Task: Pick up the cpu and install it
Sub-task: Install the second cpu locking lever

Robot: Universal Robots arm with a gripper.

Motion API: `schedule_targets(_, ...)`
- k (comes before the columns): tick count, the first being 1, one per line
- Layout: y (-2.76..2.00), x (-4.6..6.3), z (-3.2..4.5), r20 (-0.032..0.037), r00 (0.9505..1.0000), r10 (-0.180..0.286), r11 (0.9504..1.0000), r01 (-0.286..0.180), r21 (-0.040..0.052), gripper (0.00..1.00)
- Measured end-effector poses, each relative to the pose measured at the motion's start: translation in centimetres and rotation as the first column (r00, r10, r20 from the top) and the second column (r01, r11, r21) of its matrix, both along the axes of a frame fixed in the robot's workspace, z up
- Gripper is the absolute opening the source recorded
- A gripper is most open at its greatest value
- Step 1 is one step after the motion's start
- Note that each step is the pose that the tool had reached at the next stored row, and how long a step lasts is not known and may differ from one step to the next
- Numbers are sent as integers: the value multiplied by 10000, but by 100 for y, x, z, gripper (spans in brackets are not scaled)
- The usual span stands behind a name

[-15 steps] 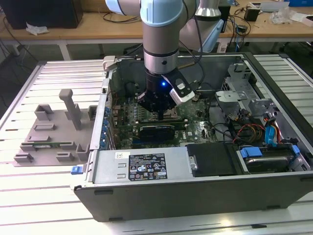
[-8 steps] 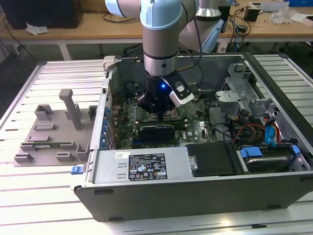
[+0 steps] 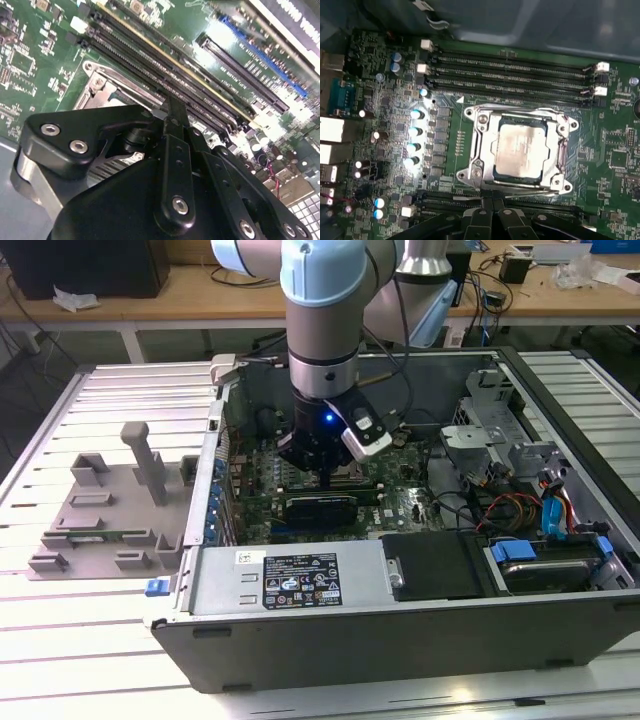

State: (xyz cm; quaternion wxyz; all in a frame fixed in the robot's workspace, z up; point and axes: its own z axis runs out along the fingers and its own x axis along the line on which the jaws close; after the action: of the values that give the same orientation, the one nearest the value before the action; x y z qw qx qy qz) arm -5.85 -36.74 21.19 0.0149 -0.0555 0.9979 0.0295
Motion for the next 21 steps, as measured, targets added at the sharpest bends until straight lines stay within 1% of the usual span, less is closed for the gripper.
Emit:
schedule_targets(1, 0, -16, 0, 31, 10000, 0, 10000, -1, 89, 11)
schedule_targets(2, 0, -28, 0, 54, 10000, 0, 9999, 0, 159, 11)
schedule_targets(3, 0, -42, -1, 85, 10000, -2, 9996, 0, 290, 11)
schedule_targets(4, -1, -52, -1, 101, 9999, -3, 9992, -1, 392, 11)
schedule_targets(7, -16, -53, -7, 92, 9999, -135, 9990, 131, 424, 11)
schedule_targets(9, -35, -53, -10, 72, 9995, -310, 9986, 306, 427, 11)
schedule_targets(11, -48, -53, -11, 71, 9993, -371, 9984, 367, 428, 11)
schedule_targets(12, -73, -53, -12, 71, 9992, -393, 9982, 390, 452, 11)
schedule_targets(13, -99, -53, -11, 69, 9992, -398, 9980, 394, 498, 11)
schedule_targets(14, -111, -54, -12, 69, 9992, -398, 9979, 394, 519, 11)
schedule_targets(16, -127, -53, -13, 64, 9992, -401, 9978, 397, 526, 11)
schedule_targets(17, -138, -54, -15, 59, 9991, -415, 9975, 411, 573, 11)
schedule_targets(18, -145, -54, -16, 56, 9991, -430, 9970, 426, 642, 11)
schedule_targets(19, -154, -54, -19, 54, 9990, -447, 9967, 443, 687, 11)
schedule_targets(20, -174, -54, -24, 51, 9989, -474, 9962, 470, 733, 11)
schedule_targets(21, -181, -54, -26, 47, 9988, -485, 9956, 480, 799, 11)
